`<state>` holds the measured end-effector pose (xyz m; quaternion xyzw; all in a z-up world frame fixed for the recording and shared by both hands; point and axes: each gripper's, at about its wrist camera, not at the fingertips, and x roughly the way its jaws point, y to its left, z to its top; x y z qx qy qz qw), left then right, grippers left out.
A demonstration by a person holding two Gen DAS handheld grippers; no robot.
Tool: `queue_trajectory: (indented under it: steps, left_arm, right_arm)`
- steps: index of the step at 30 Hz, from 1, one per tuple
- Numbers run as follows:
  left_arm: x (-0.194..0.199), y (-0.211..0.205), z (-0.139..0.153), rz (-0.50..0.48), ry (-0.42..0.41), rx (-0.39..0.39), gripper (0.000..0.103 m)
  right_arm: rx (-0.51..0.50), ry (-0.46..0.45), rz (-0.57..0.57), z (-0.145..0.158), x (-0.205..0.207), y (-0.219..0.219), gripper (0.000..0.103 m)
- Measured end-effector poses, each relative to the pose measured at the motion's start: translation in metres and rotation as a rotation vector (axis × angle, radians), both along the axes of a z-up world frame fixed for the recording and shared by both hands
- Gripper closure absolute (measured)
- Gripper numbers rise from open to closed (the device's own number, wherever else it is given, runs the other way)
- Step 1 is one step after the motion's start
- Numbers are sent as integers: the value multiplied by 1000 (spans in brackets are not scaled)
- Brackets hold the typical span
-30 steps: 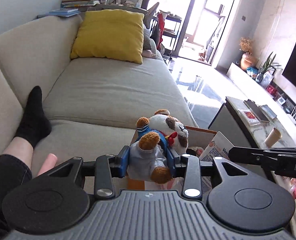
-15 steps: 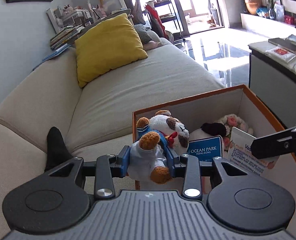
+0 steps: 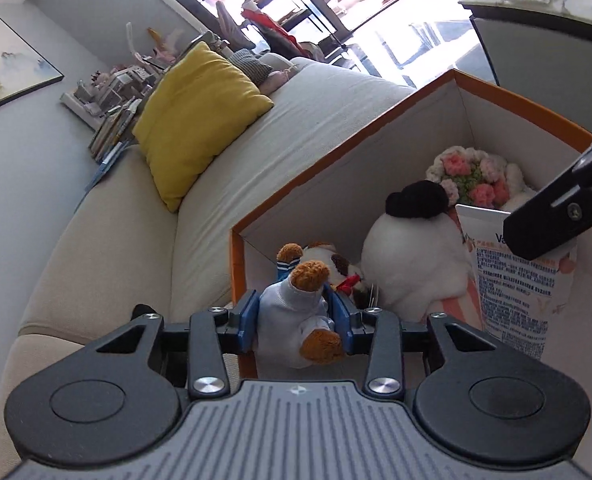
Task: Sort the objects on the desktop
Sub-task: 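Carry the dog plush with the left tool while the right tool carries the tube into the box, then open the left tool to drop the dog plush while the right tool releases the tube in the box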
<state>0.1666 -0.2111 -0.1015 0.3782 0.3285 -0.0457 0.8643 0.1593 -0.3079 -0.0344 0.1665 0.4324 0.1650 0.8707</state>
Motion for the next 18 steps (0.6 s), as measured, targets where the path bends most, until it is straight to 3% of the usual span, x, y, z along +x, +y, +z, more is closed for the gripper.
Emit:
queue_trajectory:
  steps: [1,5,13,15,16,18]
  left_arm:
    - [2,2,-1,1,47,-16,52]
    - [0,13,-2,-49,68,-23,48]
    - [-2,37,14,-177,222,-119,40]
    - [-2,44,15,-206,249,-123,43]
    - [-1,46,15,-215,257,-113,56]
    - [-2,47,10,-232,272,-68,59]
  right_arm:
    - [1,5,-1,0,-1,0,101]
    - [5,13,1,-3,0,0,101]
    - [-8,31,15,-6,1,3,101]
    - [-7,39,16,-8,2,3,101]
    - [-7,41,16,-8,3,3,101]
    - [-11,43,15,-9,5,5,101]
